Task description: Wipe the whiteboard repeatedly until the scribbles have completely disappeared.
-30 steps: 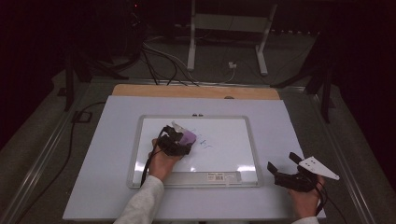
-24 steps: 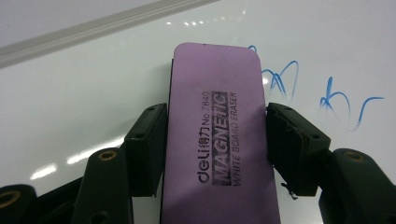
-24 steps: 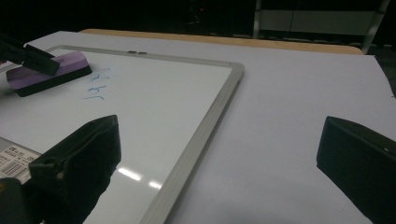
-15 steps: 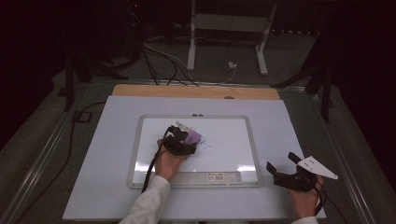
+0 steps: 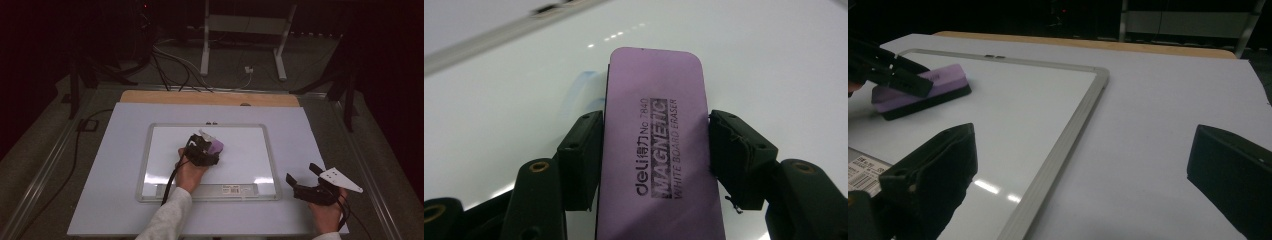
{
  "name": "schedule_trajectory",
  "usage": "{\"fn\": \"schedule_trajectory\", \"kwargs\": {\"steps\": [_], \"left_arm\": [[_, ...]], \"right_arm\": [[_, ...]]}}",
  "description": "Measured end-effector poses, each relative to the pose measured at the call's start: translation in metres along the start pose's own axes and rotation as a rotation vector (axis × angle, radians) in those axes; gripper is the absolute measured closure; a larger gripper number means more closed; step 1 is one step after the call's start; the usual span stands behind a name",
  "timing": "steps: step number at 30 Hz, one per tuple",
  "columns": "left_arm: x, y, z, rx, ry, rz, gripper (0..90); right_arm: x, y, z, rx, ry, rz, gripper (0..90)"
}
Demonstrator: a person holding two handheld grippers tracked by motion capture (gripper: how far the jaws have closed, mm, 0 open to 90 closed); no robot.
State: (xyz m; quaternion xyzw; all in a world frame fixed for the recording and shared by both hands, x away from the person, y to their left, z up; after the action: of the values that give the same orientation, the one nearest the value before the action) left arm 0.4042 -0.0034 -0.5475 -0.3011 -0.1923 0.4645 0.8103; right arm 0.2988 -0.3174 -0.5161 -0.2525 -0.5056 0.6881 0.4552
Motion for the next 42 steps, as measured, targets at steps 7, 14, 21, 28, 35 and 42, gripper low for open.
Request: {"fn": "schedule_trajectory", "kwargs": {"steps": [7,14,21,28,35,42], "left_arm": [[0.018,-0.002,-0.002,0.008,-0.068,0.049,42.2],[-0.023,-0.002,-0.001,0.009,0.07,-0.053,42.3],[-0.003,-0.007,-0.006,0.0,0.013,-0.01,42.3],[0.053,-0.007,-0.011,-0.007,-0.139,0.128,42.4],[0.054,-0.015,-0.017,0.016,-0.163,0.159,42.3],[0.016,-0.019,-0.02,0.022,0.014,0.108,42.3]], "right_arm": [[0.0,0.0,0.0,0.001,0.0,0.0,0.0],[0.001,0.0,-0.001,0.004,-0.002,0.003,0.0],[0.0,0.0,0.0,0.001,0.001,0.001,0.0],[0.0,0.0,0.001,-0.002,0.001,0.0,0.0],[0.001,0.0,0.0,0.001,-0.002,-0.001,0.0],[0.001,0.0,-0.001,0.003,-0.004,0.002,0.0]]}}
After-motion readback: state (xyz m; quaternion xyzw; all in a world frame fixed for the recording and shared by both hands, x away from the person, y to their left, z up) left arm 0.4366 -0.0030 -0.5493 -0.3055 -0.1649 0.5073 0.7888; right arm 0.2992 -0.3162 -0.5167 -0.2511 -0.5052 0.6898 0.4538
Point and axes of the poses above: each handheld gripper's, and its own axes: z roughly backward along the jaws, y roughly out of its underside, x roughly to its left, the point moved 7 cm from there along -z, roughly forward along the jaws, and after that the axes turned 4 degrees about -y, right-handed, at the moved point
